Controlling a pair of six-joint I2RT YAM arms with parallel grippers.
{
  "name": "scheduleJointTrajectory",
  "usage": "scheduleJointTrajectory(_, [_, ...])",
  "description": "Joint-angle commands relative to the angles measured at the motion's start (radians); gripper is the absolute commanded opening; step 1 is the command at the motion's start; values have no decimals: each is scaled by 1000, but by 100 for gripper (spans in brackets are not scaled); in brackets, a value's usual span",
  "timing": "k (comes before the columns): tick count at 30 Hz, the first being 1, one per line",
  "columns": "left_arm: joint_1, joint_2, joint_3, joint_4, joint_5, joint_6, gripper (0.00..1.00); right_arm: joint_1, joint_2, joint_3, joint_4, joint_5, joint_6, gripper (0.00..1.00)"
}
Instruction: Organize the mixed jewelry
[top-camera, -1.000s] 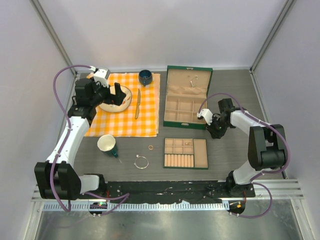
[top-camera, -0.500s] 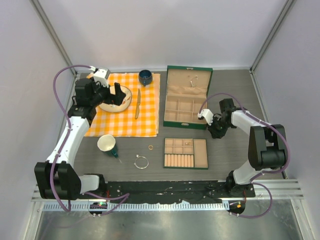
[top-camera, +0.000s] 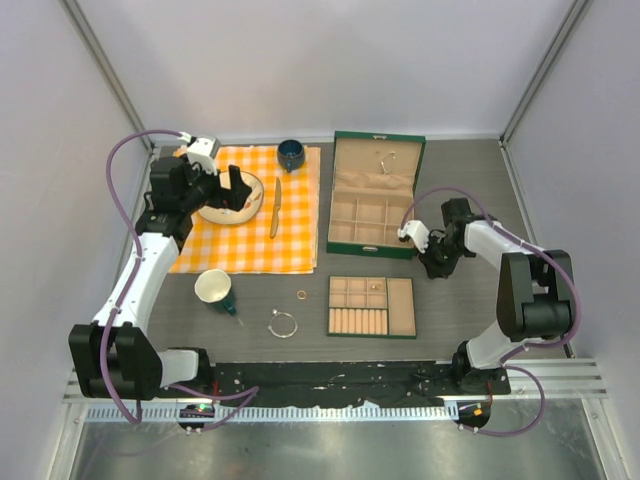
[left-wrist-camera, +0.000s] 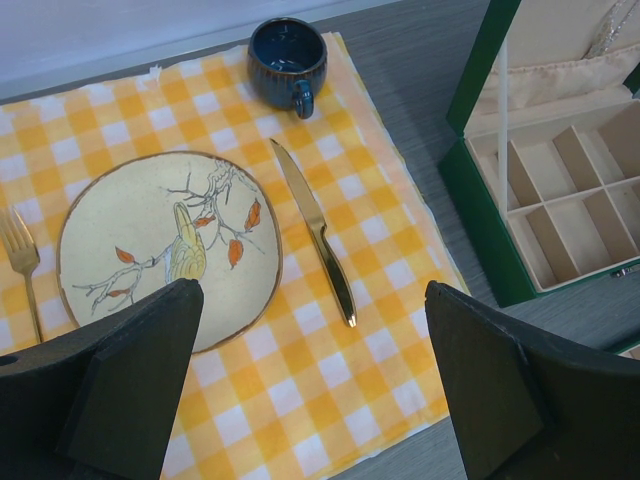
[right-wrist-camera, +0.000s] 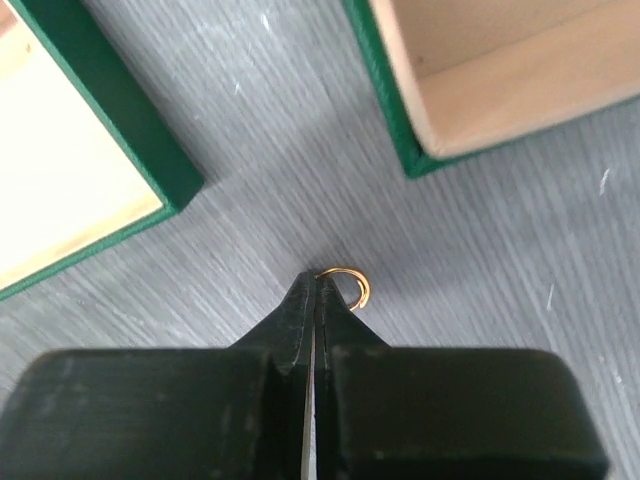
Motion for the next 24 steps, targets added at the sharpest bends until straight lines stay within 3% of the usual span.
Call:
scheduleJointTrajectory(1, [0,-19,9,15,26,11,100,-25,-21,13,-195,82,-27,1])
scheduleJointTrajectory(8, [-2,-19,27,-17,181,7,100,-16,-101,225,-483,-165,-40,1])
scheduleJointTrajectory(17, [-11,-17,43,40,465,-107,100,55,-53,581,-828,-523,-111,1])
scheduleJointTrajectory(24, [-106,6,35,131,548,-187,100,311,-4,753,-807,-618,19,1])
